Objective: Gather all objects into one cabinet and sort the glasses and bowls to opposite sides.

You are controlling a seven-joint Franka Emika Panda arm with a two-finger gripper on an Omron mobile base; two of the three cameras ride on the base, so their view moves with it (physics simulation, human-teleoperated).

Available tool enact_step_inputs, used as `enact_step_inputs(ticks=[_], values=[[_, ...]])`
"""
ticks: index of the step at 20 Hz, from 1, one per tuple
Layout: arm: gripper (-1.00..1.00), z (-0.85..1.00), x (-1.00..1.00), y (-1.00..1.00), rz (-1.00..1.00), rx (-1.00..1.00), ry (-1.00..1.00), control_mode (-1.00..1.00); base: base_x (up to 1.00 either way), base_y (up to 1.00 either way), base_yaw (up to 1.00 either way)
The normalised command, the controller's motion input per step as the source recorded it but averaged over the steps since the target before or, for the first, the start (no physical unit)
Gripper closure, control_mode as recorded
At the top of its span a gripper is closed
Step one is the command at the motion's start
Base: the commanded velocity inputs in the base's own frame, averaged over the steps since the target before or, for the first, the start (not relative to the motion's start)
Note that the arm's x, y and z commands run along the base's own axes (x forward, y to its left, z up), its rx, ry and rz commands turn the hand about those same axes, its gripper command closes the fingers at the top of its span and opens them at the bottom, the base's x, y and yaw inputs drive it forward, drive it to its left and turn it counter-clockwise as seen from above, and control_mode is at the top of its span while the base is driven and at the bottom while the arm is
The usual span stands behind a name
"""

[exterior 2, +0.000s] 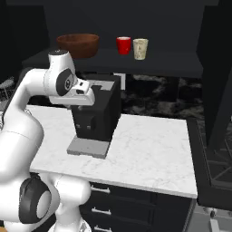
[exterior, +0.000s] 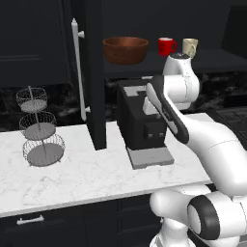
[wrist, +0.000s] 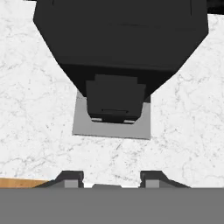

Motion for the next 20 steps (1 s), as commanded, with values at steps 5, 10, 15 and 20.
enact_step_inputs(ticks=[5,10,15,20], values=[[-1.0,0.0,0.0,0.0,0.0,0.0,0.0,1.0,-0.42,-0.01,0.0],[-1.0,0.0,0.0,0.0,0.0,0.0,0.0,1.0,-1.0,0.0,-0.1],[-1.0,0.0,0.0,0.0,0.0,0.0,0.0,1.0,-0.83,-0.15,-0.41],[-1.0,0.0,0.0,0.0,0.0,0.0,0.0,1.0,-0.58,-0.17,-0.52]])
